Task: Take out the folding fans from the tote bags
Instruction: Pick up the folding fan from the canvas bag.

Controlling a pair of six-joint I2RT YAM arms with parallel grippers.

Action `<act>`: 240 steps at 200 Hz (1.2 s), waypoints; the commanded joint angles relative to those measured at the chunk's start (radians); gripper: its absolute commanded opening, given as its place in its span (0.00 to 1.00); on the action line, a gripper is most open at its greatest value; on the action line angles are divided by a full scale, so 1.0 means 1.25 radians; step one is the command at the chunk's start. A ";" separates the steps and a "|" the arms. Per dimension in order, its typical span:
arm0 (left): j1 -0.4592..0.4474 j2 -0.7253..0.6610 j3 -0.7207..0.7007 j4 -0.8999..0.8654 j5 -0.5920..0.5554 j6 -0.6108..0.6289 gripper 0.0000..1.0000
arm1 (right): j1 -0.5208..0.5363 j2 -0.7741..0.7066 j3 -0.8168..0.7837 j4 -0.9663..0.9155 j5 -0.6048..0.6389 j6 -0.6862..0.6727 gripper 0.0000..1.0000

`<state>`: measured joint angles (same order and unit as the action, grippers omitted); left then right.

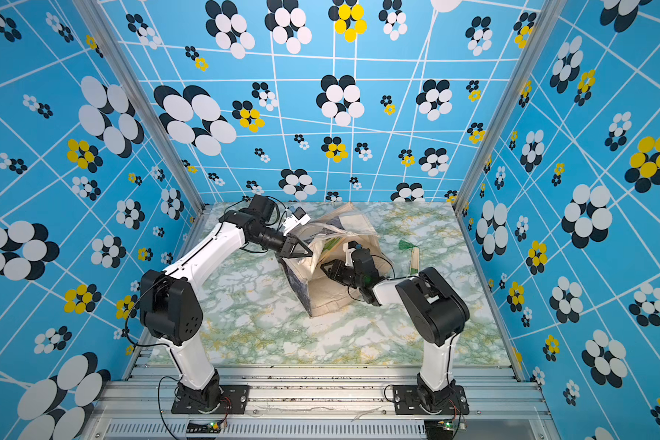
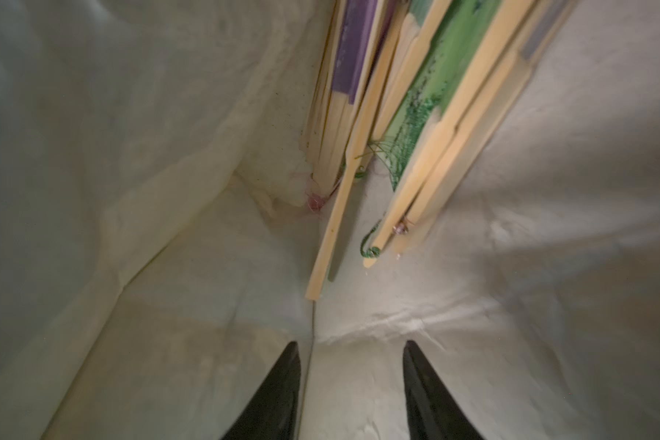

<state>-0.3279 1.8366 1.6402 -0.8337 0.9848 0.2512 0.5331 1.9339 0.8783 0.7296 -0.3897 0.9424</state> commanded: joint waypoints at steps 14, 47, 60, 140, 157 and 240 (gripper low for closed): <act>0.011 -0.027 -0.017 -0.002 -0.001 -0.001 0.00 | 0.022 0.063 0.080 0.113 0.006 0.085 0.44; 0.010 -0.029 -0.015 -0.007 -0.001 0.001 0.00 | 0.035 0.063 0.095 0.060 0.023 0.071 0.44; 0.010 -0.030 -0.015 -0.008 -0.002 0.003 0.00 | 0.036 0.066 0.104 0.025 0.026 0.071 0.44; 0.011 -0.036 -0.015 -0.007 -0.004 -0.003 0.00 | 0.055 0.129 0.167 -0.122 0.044 0.076 0.42; 0.010 -0.036 -0.015 -0.008 -0.005 -0.002 0.00 | 0.056 0.138 0.176 -0.146 0.051 0.076 0.42; 0.008 -0.045 -0.030 -0.002 0.001 -0.008 0.00 | 0.058 0.219 0.257 -0.162 0.066 0.113 0.42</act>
<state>-0.3279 1.8236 1.6268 -0.8322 0.9871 0.2474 0.5976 2.1525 1.1534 0.5552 -0.3416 1.0466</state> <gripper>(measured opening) 0.078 0.422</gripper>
